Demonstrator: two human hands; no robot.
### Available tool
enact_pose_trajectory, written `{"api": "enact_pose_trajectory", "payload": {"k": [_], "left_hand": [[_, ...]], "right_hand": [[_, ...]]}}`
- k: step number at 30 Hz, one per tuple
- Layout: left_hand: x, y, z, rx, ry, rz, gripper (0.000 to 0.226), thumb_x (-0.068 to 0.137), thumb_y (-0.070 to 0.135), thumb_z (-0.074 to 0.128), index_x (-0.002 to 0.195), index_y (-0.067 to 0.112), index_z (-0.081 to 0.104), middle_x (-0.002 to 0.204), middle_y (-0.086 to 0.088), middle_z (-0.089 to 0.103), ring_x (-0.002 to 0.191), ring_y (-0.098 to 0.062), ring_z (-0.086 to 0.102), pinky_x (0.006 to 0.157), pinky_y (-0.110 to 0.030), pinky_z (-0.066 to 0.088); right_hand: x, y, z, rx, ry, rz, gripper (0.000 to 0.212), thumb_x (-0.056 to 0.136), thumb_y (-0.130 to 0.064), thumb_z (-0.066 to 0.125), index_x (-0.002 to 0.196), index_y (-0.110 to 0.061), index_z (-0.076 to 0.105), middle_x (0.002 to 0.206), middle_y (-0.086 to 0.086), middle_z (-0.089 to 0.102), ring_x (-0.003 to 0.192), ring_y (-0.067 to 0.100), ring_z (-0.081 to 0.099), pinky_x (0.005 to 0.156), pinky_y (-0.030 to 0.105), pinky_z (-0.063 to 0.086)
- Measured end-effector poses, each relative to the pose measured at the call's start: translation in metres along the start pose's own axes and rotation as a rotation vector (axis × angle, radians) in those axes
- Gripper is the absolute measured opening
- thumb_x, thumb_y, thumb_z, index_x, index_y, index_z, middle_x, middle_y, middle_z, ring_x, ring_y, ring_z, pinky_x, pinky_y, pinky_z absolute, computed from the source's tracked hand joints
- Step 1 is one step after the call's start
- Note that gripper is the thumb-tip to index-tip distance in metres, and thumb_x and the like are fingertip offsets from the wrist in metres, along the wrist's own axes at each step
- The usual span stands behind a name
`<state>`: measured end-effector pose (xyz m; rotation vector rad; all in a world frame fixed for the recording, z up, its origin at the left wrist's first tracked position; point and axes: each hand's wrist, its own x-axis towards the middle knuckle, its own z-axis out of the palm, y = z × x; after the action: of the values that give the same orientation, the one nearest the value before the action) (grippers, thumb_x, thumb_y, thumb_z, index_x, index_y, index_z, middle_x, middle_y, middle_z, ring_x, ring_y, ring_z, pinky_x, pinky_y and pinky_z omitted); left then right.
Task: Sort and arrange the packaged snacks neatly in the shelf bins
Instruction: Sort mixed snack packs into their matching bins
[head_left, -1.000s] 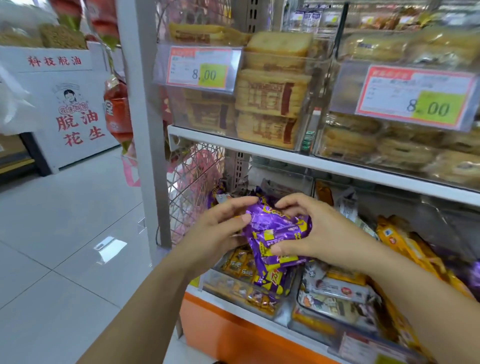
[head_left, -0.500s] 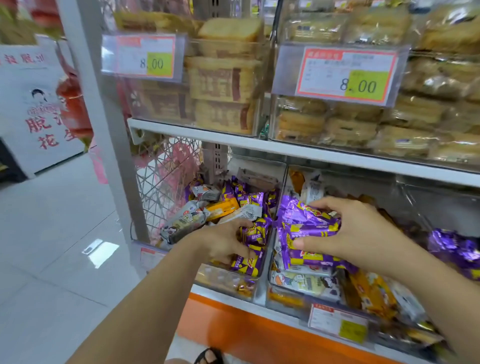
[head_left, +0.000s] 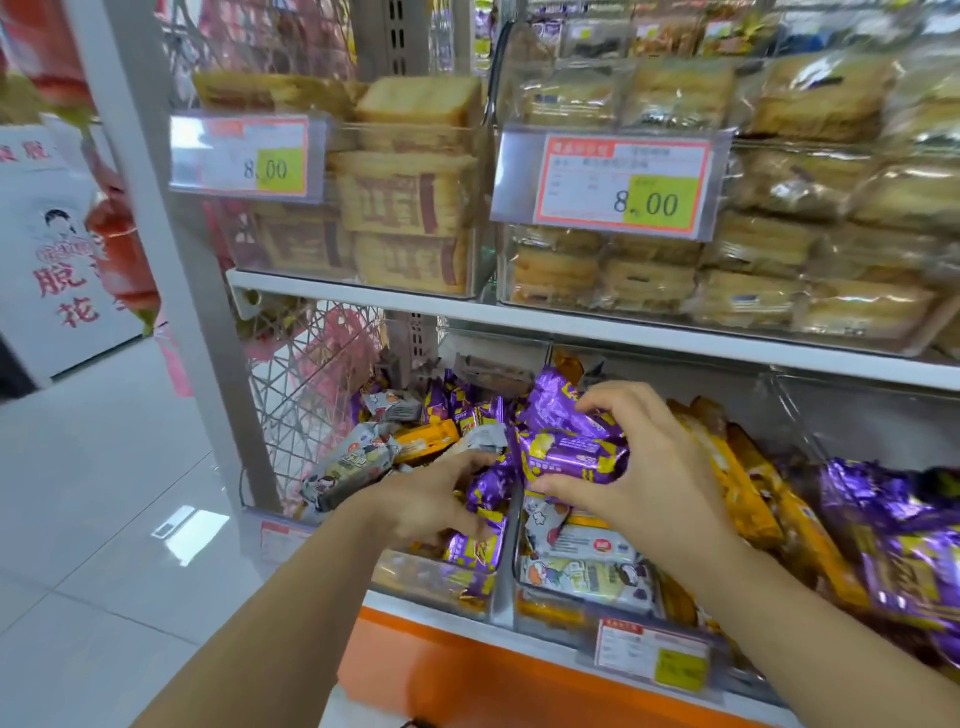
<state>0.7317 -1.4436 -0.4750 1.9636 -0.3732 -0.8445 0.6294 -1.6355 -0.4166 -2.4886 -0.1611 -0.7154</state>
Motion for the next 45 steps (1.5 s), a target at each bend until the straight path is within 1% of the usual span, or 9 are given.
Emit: {"api": "enact_pose_trajectory", "payload": {"k": [4, 9, 14, 18, 25, 29, 31, 37, 45], "left_hand": [[-0.003, -0.002, 0.000, -0.014, 0.035, 0.069, 0.072, 0.080, 0.007, 0.073, 0.133, 0.038, 0.036, 0.140, 0.007, 0.036, 0.119, -0.009, 0.042, 0.098, -0.037, 0.045], [-0.015, -0.001, -0.003, 0.036, 0.152, 0.216, 0.062, 0.082, 0.011, 0.072, 0.120, 0.049, 0.040, 0.135, 0.008, 0.040, 0.127, -0.006, 0.037, 0.092, -0.024, 0.041], [-0.047, 0.013, -0.007, 0.125, 0.430, 0.385, 0.068, 0.082, 0.005, 0.071, 0.128, 0.047, 0.044, 0.134, 0.007, 0.048, 0.115, -0.013, 0.053, 0.094, -0.041, 0.049], [-0.078, 0.040, 0.010, 0.266, 0.556, 0.546, 0.071, 0.082, 0.008, 0.071, 0.132, 0.048, 0.041, 0.121, 0.011, 0.049, 0.110, 0.000, 0.050, 0.097, -0.016, 0.040], [-0.093, 0.099, 0.093, 0.328, 0.457, 0.706, 0.072, 0.083, 0.016, 0.072, 0.124, 0.063, 0.037, 0.128, 0.008, 0.048, 0.116, -0.008, 0.051, 0.101, -0.026, 0.042], [-0.076, 0.133, 0.160, 0.362, 0.341, 0.812, 0.070, 0.083, 0.014, 0.071, 0.127, 0.055, 0.036, 0.122, 0.012, 0.048, 0.113, -0.002, 0.048, 0.093, -0.008, 0.040], [-0.062, 0.149, 0.195, 0.395, 0.301, 0.847, 0.071, 0.082, 0.013, 0.072, 0.126, 0.054, 0.034, 0.117, 0.012, 0.046, 0.115, -0.005, 0.047, 0.097, -0.013, 0.038], [-0.004, 0.194, 0.281, 0.478, 0.271, 0.853, 0.070, 0.080, 0.012, 0.073, 0.140, 0.030, 0.042, 0.117, 0.000, 0.049, 0.114, -0.013, 0.049, 0.093, -0.010, 0.029], [0.058, 0.233, 0.299, 0.512, 0.509, 0.579, 0.041, 0.090, 0.027, 0.063, 0.127, 0.009, 0.058, 0.113, -0.018, 0.065, 0.107, -0.032, 0.058, 0.080, -0.026, 0.036]], "right_hand": [[-0.001, 0.004, 0.008, -0.017, -0.016, -0.009, 0.064, 0.057, -0.084, 0.048, 0.095, -0.034, 0.060, 0.117, -0.019, 0.045, 0.089, 0.010, 0.055, 0.070, 0.036, 0.051], [-0.003, 0.006, 0.005, 0.127, -0.035, 0.016, 0.039, 0.057, -0.059, 0.074, 0.087, -0.038, 0.059, 0.117, -0.017, 0.047, 0.101, -0.001, 0.047, 0.077, 0.002, 0.036], [-0.007, -0.001, -0.011, 0.139, 0.029, -0.021, 0.038, 0.059, -0.057, 0.074, 0.086, -0.035, 0.061, 0.114, -0.016, 0.051, 0.103, -0.002, 0.047, 0.081, -0.001, 0.032], [-0.022, -0.004, -0.033, 0.138, 0.066, -0.029, 0.045, 0.056, -0.068, 0.063, 0.086, -0.034, 0.061, 0.112, -0.017, 0.051, 0.102, 0.002, 0.050, 0.079, 0.007, 0.036], [-0.074, 0.021, -0.102, 0.093, 0.209, -0.003, 0.047, 0.056, -0.066, 0.067, 0.084, -0.028, 0.065, 0.109, -0.014, 0.054, 0.099, -0.001, 0.052, 0.083, 0.006, 0.036], [-0.117, 0.055, -0.147, 0.055, 0.280, 0.089, 0.043, 0.055, -0.063, 0.074, 0.083, -0.032, 0.062, 0.108, -0.014, 0.054, 0.098, -0.003, 0.052, 0.083, 0.007, 0.036], [-0.138, 0.077, -0.166, 0.041, 0.327, 0.155, 0.037, 0.055, -0.055, 0.078, 0.081, -0.035, 0.060, 0.106, -0.015, 0.054, 0.097, -0.003, 0.053, 0.083, 0.011, 0.038], [-0.168, 0.148, -0.206, -0.029, 0.472, 0.372, 0.033, 0.060, -0.037, 0.084, 0.078, -0.039, 0.056, 0.098, -0.018, 0.052, 0.086, 0.002, 0.054, 0.075, 0.019, 0.039], [-0.113, 0.228, -0.205, 0.034, 0.328, 0.593, 0.048, 0.081, -0.027, 0.072, 0.121, -0.007, 0.055, 0.115, 0.013, 0.049, 0.099, 0.019, 0.048, 0.088, 0.014, 0.030]]}}
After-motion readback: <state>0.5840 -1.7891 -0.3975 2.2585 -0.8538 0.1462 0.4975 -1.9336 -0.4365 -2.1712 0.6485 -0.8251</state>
